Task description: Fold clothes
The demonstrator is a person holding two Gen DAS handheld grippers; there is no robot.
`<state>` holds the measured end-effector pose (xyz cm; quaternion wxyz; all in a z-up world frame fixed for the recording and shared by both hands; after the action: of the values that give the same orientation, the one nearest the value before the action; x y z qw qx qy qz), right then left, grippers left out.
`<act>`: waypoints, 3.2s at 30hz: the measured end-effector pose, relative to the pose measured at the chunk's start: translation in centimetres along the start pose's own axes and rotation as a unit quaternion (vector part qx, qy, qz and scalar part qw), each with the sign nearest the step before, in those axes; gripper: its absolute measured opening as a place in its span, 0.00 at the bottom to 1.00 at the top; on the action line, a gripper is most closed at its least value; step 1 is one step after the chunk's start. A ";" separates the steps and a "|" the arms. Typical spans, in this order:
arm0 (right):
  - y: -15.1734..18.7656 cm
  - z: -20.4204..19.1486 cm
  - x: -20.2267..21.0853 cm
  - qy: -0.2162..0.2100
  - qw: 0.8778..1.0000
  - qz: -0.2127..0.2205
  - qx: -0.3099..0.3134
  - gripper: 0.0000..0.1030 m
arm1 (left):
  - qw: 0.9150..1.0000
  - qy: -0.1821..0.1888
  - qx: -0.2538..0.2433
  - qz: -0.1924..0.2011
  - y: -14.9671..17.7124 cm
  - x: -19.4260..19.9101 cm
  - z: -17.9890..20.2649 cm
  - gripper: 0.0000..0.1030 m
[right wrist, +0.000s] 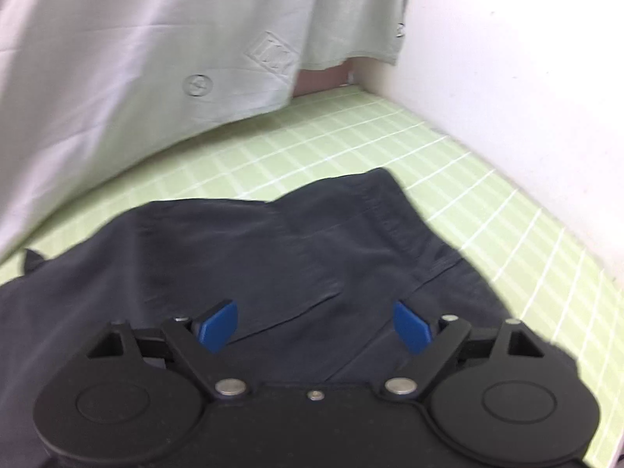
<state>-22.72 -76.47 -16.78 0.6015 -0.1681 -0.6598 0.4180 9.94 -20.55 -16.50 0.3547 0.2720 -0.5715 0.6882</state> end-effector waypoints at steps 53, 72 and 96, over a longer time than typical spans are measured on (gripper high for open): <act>13.9 6.0 15.6 -0.133 0.988 -0.061 0.044 1.00 | 0.985 -0.151 0.053 -0.070 12.7 10.8 -16.9 0.71; 16.5 6.3 18.6 -0.110 0.990 -0.074 0.050 1.00 | 0.991 -0.118 0.062 -0.027 11.1 11.0 -20.4 0.06; 18.0 15.5 13.1 -0.033 0.976 -0.097 -0.190 1.00 | 0.981 -0.137 0.133 -0.018 9.8 11.4 -26.6 0.06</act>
<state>-45.09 -61.69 -20.67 0.5738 -0.2006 -0.7601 0.2298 -3.92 6.58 -18.72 0.2459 0.4184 -0.5132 0.7079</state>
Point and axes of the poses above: each gripper's, at about its wrist camera, not at the fingertips, and x roughly against the way its jaws point, z to its right, y to its underside, the point moved 7 cm from there along -x, roughly the way its jaws point, and after that the axes turned 9 degrees about z, right-handed, at the moved point
